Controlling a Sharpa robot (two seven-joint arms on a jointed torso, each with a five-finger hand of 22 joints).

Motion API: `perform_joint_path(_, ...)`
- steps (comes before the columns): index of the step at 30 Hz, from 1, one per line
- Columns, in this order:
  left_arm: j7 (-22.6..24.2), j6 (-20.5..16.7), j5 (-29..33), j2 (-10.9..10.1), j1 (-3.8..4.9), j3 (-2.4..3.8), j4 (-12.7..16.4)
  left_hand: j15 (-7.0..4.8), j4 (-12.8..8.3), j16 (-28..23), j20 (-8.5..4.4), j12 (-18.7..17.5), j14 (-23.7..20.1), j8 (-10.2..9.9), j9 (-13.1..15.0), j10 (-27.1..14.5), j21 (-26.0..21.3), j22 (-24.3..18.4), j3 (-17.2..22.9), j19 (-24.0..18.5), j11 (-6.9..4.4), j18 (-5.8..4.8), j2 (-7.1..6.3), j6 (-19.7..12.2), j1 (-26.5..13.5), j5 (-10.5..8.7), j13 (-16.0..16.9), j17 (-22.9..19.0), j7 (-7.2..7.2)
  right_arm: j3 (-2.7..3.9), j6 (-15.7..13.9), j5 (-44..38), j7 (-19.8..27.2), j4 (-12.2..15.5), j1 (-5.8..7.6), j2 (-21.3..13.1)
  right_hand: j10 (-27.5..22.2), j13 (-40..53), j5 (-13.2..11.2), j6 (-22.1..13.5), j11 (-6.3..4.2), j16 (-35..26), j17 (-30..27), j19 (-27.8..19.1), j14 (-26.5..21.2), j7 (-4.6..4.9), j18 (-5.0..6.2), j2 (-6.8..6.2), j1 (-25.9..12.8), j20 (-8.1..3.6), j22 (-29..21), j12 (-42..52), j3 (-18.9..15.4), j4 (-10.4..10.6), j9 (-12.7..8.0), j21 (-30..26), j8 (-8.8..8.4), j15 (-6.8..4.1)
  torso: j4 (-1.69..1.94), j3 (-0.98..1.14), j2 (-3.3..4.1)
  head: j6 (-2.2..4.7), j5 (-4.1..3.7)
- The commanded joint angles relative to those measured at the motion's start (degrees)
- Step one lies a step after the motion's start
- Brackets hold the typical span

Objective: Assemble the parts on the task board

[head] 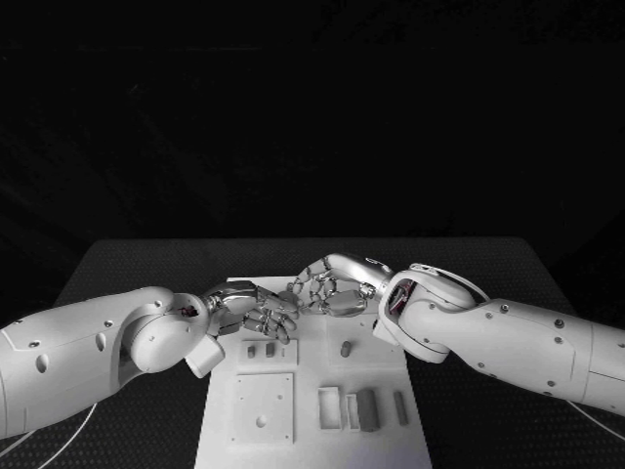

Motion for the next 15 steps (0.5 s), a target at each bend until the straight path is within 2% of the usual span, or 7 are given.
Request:
perform_joint_path(1, 1.0, 0.7, -0.5, 0.0, 0.07, 0.02, 0.2, 0.07, -0.2, -0.3, -0.07, 0.3, 0.4, 0.4, 0.1, 0.4, 0.2, 0.1, 0.2, 0.3, 0.02, -0.05, 0.55, 0.3, -0.1, -0.01, 0.1, 0.1, -0.04, 0.02, 1.3, 2.0, 1.7, 0.0, 0.02, -0.3, -0.7, -1.8, -0.2, -0.8, 0.06, -0.4, -0.2, -0.6, -0.3, 1.33, 0.35, -0.84, -0.1, 0.07, 0.9, -1.4, -0.8, 0.1, -0.1, -0.3, -0.16, 0.37, 0.05, 0.00, 0.01, -0.04, 0.02)
perform_joint_path(4, 1.1, 0.5, -0.6, 0.0, 0.07, 0.02, 0.2, 0.07, -0.2, -0.3, -0.07, 0.3, 0.4, 0.4, 0.1, 0.4, 0.2, 0.1, 0.3, 0.3, 0.01, -0.06, 0.56, 0.3, -0.1, -0.01, 0.1, 0.1, -0.06, 0.02, 2.0, 4.8, 2.3, -0.1, 0.02, -0.9, -3.0, -5.3, -0.2, -0.7, 0.64, -1.0, -0.5, -1.5, -1.1, 1.81, 0.35, -1.21, -0.6, 0.40, 0.8, -4.8, -1.6, 0.1, -0.2, -0.8, -0.13, 0.98, 0.07, -0.02, 0.00, -0.04, 0.03)
perform_joint_path(6, 1.2, 0.5, -0.7, -0.2, 0.07, 0.02, 0.3, 0.06, -0.2, -0.3, -0.07, 0.3, 0.4, 0.4, 0.1, 0.4, 0.2, 0.1, 0.3, 0.3, 0.01, -0.06, 0.57, 0.3, -0.1, -0.01, 0.1, 0.1, -0.07, 0.02, 2.6, 7.4, 2.9, -0.4, 0.02, -1.4, -4.1, -9.1, -0.2, -0.6, 1.56, -1.6, -1.0, -2.4, -1.9, 2.30, 0.33, -1.22, -0.6, 0.81, 0.7, -8.3, -2.0, 0.1, -0.3, -1.4, -0.02, 1.55, 0.08, -0.02, 0.00, -0.04, 0.03)
perform_joint_path(10, 1.5, 0.3, -0.8, -0.4, 0.07, 0.02, 0.4, 0.06, -0.2, -0.3, -0.08, 0.4, 0.4, 0.4, 0.2, 0.5, 0.2, 0.1, 0.3, 0.3, 0.00, -0.07, 0.58, 0.3, -0.1, -0.01, 0.1, 0.1, -0.08, 0.02, 4.9, 17.7, 5.0, -1.4, 0.01, -2.4, -6.2, -15.0, -0.3, -0.4, 2.86, -2.3, -1.7, -3.4, -2.8, 2.78, 0.29, -0.97, -0.4, 1.36, 0.6, -13.8, -2.3, 0.1, -0.4, -2.1, 0.28, 3.12, 0.06, -0.03, 0.01, 0.05, 0.10)
perform_joint_path(11, 1.6, 0.2, -0.8, -0.4, 0.07, 0.02, 0.4, 0.05, -0.2, -0.3, -0.08, 0.4, 0.4, 0.4, 0.2, 0.5, 0.2, 0.1, 0.3, 0.3, 0.00, -0.06, 0.59, 0.3, -0.1, -0.01, 0.1, 0.1, -0.09, 0.02, 5.5, 20.9, 5.5, -1.8, 0.01, -2.6, -5.6, -18.5, -0.3, -0.4, 3.84, -2.2, -2.0, -3.7, -3.0, 2.81, 0.34, -0.60, 0.0, 1.73, 0.7, -16.4, -2.5, 0.1, -0.4, -2.3, 0.42, 4.00, 0.04, -0.02, 0.01, 0.10, 0.11)
perform_joint_path(13, 1.8, 0.1, -0.8, -0.5, 0.07, 0.02, 0.5, 0.04, -0.2, -0.3, -0.09, 0.4, 0.5, 0.4, 0.2, 0.5, 0.2, 0.1, 0.3, 0.3, -0.02, -0.06, 0.60, 0.3, -0.1, -0.01, 0.1, 0.1, -0.10, 0.01, 8.3, 28.2, 6.6, -3.2, 0.01, -2.9, -7.2, -21.2, -0.3, -0.5, 4.47, -2.4, -2.3, -3.8, -3.2, 2.81, 0.35, -0.11, 1.0, 1.78, 0.6, -18.9, -2.3, 0.0, -0.5, -2.4, 0.45, 4.53, -0.01, -0.04, 0.00, 0.22, 0.06)
perform_joint_path(15, 1.9, 0.2, -0.8, -0.6, 0.07, 0.02, 0.5, 0.04, -0.2, -0.3, -0.10, 0.4, 0.5, 0.4, 0.2, 0.5, 0.2, 0.1, 0.3, 0.3, -0.02, -0.06, 0.60, 0.4, -0.1, -0.01, 0.1, 0.2, -0.10, 0.00, 9.4, 31.5, 6.9, -4.1, 0.01, -3.0, -8.2, -23.1, -0.3, -0.8, 5.07, -2.5, -2.6, -3.8, -3.1, 2.66, 0.35, 0.65, 1.7, 1.83, 0.6, -20.7, -2.1, -0.1, -0.7, -2.5, 0.36, 5.24, -0.07, -0.06, -0.02, 0.30, 0.06)
